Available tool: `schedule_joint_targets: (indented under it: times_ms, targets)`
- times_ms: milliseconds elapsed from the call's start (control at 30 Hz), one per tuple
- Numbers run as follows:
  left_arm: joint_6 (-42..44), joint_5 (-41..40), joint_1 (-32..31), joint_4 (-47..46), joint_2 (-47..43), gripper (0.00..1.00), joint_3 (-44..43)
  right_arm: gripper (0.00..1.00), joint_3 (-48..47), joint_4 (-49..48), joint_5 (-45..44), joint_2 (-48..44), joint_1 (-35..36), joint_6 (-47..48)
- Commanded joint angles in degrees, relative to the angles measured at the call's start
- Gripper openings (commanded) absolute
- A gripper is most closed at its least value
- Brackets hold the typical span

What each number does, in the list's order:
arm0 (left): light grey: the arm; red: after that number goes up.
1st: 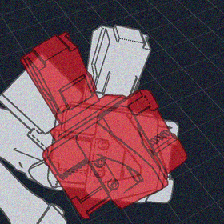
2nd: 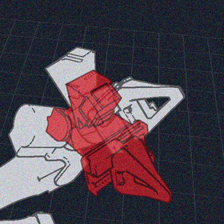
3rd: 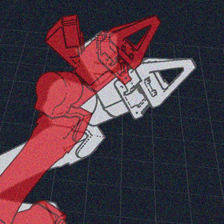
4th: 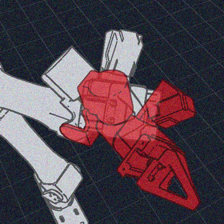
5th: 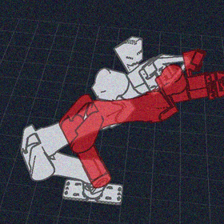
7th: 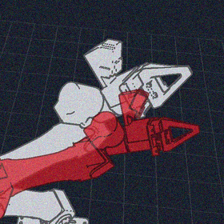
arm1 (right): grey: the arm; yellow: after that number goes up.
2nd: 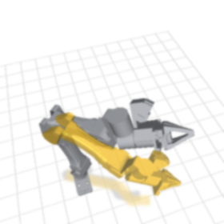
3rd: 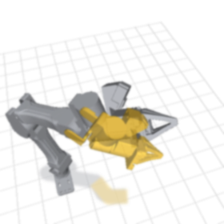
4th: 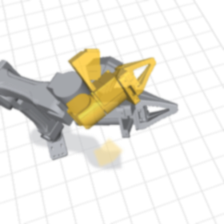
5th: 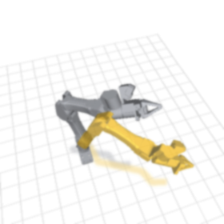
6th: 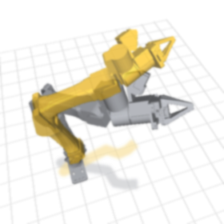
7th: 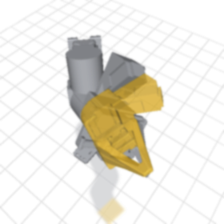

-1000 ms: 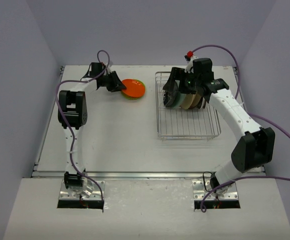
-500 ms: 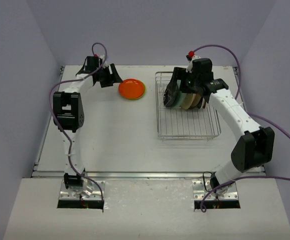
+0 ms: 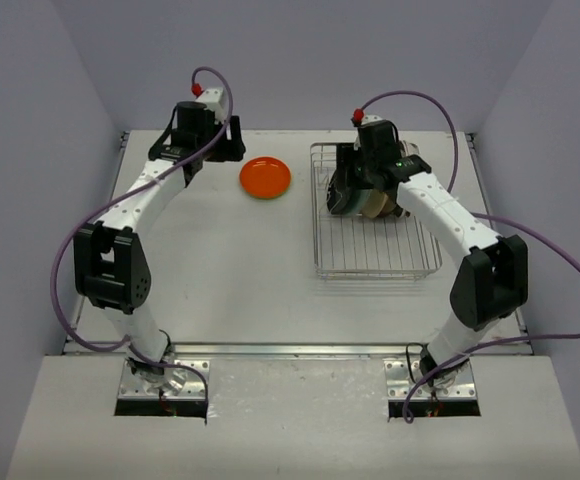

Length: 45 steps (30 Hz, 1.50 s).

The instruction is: Unload the plates from the dish rack

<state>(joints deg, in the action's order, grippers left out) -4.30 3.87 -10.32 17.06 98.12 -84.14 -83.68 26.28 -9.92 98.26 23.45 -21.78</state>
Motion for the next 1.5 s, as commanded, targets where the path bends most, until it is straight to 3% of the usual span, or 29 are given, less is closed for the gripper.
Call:
schedule_joint_targets:
  times_ms: [0, 67, 300, 633, 800, 1133, 1267, 1300, 1367, 1467]
  targets:
    - [2.0, -3.2, -0.9, -2.3, -7.1, 0.68, 5.7, 0.51, -5.3, -0.1, -11.1, 3.2, 1.4, 1.5]
    - [2.6, -3.6, -1.5, -2.9, -9.3, 0.68, 8.0, 0.46, -6.9, 0.4, -14.5, 4.7, 1.7, 1.1]
    - [3.1, -5.8, -1.9, -3.9, -12.2, 0.68, 11.5, 0.47, -11.5, 0.9, -23.8, 9.5, 3.0, 0.8]
    - [2.8, -5.7, -1.9, -4.5, -13.0, 0.68, 11.8, 0.46, -13.3, 1.3, -24.1, 15.0, 3.2, -0.5]
    - [3.0, -5.8, -1.9, -4.7, -13.6, 0.68, 12.1, 0.40, -14.7, 1.3, -25.4, 17.4, 3.0, -0.6]
    - [1.9, -4.6, -1.9, -4.7, -12.8, 0.69, 11.6, 0.03, -14.4, 1.4, -25.4, 16.1, 2.7, -0.9]
    - [1.1, -4.1, -1.9, -4.5, -12.1, 0.71, 11.0, 0.00, -14.4, 0.0, -25.6, 13.7, 2.8, 1.3]
    - [1.0, -4.2, -1.9, -4.4, -11.9, 0.71, 10.9, 0.00, -14.4, -0.3, -25.5, 13.2, 2.7, 1.9]
    - [1.4, -3.2, -1.9, -3.8, -11.2, 0.84, 10.4, 0.00, -15.3, -1.0, -25.7, 12.0, 2.8, 3.7]
    - [2.2, -3.1, -1.9, -2.3, -10.3, 0.94, 8.9, 0.00, -16.4, -2.9, -26.2, 10.0, 3.0, 6.5]
